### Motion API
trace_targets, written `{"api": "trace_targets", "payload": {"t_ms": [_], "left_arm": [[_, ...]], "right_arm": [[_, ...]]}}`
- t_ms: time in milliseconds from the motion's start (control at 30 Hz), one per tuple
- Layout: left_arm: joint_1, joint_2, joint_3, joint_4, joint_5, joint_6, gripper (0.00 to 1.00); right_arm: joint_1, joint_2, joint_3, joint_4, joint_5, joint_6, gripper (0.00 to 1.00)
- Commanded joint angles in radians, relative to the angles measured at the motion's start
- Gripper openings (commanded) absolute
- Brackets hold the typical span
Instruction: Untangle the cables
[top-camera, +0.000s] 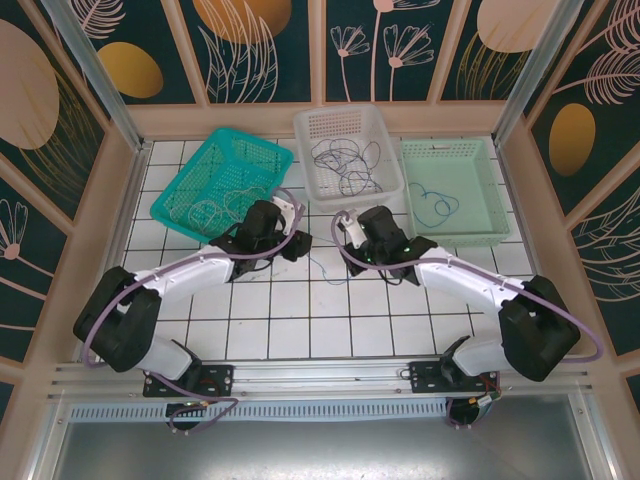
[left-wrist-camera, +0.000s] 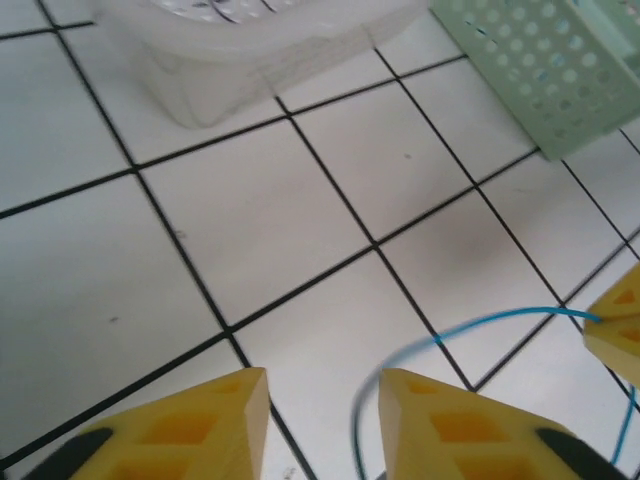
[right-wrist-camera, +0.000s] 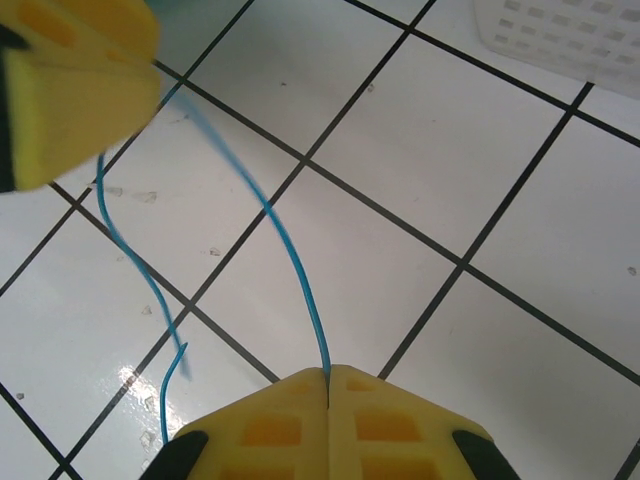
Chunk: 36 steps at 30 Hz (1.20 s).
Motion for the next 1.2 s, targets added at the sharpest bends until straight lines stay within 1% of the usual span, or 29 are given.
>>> {"api": "trace_targets", "payload": {"t_ms": [0, 33, 67, 100, 167, 233, 333, 367, 467, 533, 600, 633, 733, 900, 1067, 1167], "left_arm": [[0.001, -0.061, -0.011, -0.003, -0.12, -0.08, 0.49], [0.001, -0.072, -0.014, 0.0, -0.136, -0.106, 0.49], [0.0, -0.087, -0.02, 0.012, -0.155, -0.14, 0.52], [0.001, -0.106, -0.034, 0.035, -0.16, -0.175, 0.61], [0.001, -0.142, -0.058, 0.085, -0.131, -0.237, 0.62], [0.001, -0.186, -0.095, 0.161, -0.107, -0.337, 0.63], [0.0, -0.256, -0.185, 0.375, -0.015, -0.523, 0.65], [0.001, -0.275, -0.229, 0.454, 0.009, -0.61, 0.65], [0.0, -0.308, -0.312, 0.646, 0.014, -0.802, 0.65], [0.0, -0.308, -0.357, 0.786, 0.029, -0.913, 0.64], [0.0, -0.291, -0.385, 0.925, 0.046, -1.025, 0.67], [0.001, -0.28, -0.388, 0.968, 0.053, -1.063, 0.68], [-0.007, -0.229, -0.37, 1.078, 0.08, -1.147, 0.72], [-0.044, -0.119, -0.298, 1.18, 0.111, -1.23, 0.72], [-0.078, -0.027, -0.263, 1.256, 0.115, -1.296, 0.71], [-0.08, 0.024, -0.255, 1.317, 0.115, -1.327, 0.7]], "right_arm": [[-0.022, 0.004, 0.034, 0.012, 0.026, 0.077, 0.0], [-0.024, 0.002, 0.034, 0.021, 0.045, 0.1, 0.0], [-0.023, -0.004, 0.031, 0.038, 0.059, 0.121, 0.0], [-0.02, -0.011, 0.026, 0.051, 0.073, 0.137, 0.0], [-0.008, -0.022, 0.014, 0.079, 0.114, 0.153, 0.0], [0.01, -0.033, 0.001, 0.105, 0.17, 0.154, 0.0], [0.033, -0.05, -0.016, 0.137, 0.292, 0.173, 0.0], [0.041, -0.06, -0.026, 0.16, 0.338, 0.183, 0.0], [0.069, -0.094, -0.067, 0.246, 0.447, 0.218, 0.0], [0.077, -0.113, -0.093, 0.314, 0.48, 0.24, 0.0], [0.082, -0.131, -0.122, 0.389, 0.513, 0.258, 0.0], [0.083, -0.136, -0.13, 0.419, 0.521, 0.261, 0.0], [0.089, -0.14, -0.147, 0.51, 0.536, 0.258, 0.0], [0.102, -0.106, -0.142, 0.59, 0.555, 0.236, 0.0], [0.108, -0.088, -0.152, 0.673, 0.567, 0.219, 0.0], [0.118, -0.092, -0.155, 0.704, 0.568, 0.215, 0.0]]}}
